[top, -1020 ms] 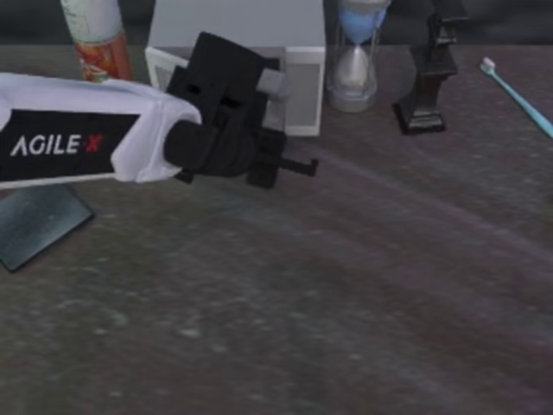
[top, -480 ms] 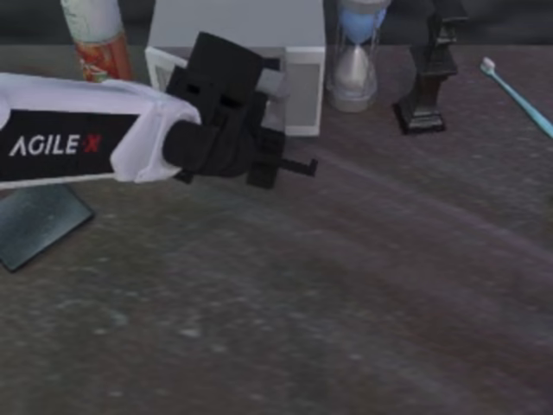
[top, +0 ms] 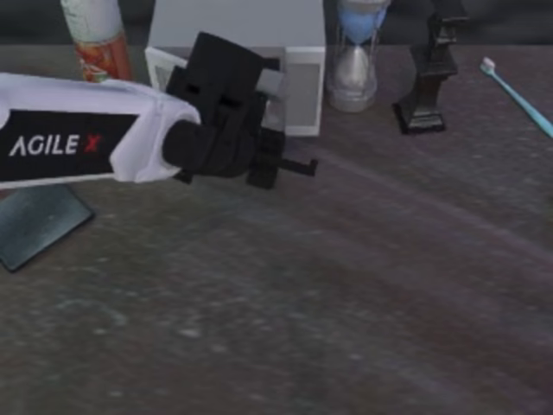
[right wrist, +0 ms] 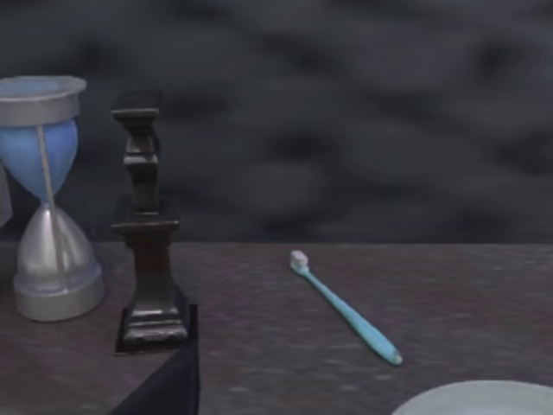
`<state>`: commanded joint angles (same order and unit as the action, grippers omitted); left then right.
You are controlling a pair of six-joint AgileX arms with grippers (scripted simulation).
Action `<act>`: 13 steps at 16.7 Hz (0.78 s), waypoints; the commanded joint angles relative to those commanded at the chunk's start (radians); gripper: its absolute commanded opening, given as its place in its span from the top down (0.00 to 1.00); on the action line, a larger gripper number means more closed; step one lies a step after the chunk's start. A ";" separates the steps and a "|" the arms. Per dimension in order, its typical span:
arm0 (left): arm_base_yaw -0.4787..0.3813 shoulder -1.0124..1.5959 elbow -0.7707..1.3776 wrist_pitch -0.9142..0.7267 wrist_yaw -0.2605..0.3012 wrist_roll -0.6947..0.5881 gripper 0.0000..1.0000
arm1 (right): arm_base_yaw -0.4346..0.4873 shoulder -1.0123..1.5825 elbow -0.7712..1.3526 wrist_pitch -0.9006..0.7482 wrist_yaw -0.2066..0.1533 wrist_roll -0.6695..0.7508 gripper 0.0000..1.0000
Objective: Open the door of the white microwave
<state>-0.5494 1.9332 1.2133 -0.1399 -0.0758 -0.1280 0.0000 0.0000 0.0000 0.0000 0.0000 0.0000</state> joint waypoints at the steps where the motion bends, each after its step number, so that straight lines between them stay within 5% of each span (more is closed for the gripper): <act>1: 0.000 0.000 0.000 0.000 0.000 0.000 1.00 | 0.000 0.000 0.000 0.000 0.000 0.000 0.00; 13: 0.029 -0.044 -0.061 0.021 0.073 0.085 1.00 | 0.000 0.000 0.000 0.000 0.000 0.000 0.00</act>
<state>-0.5200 1.8896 1.1519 -0.1190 -0.0029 -0.0431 0.0000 0.0000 0.0000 0.0000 0.0000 0.0000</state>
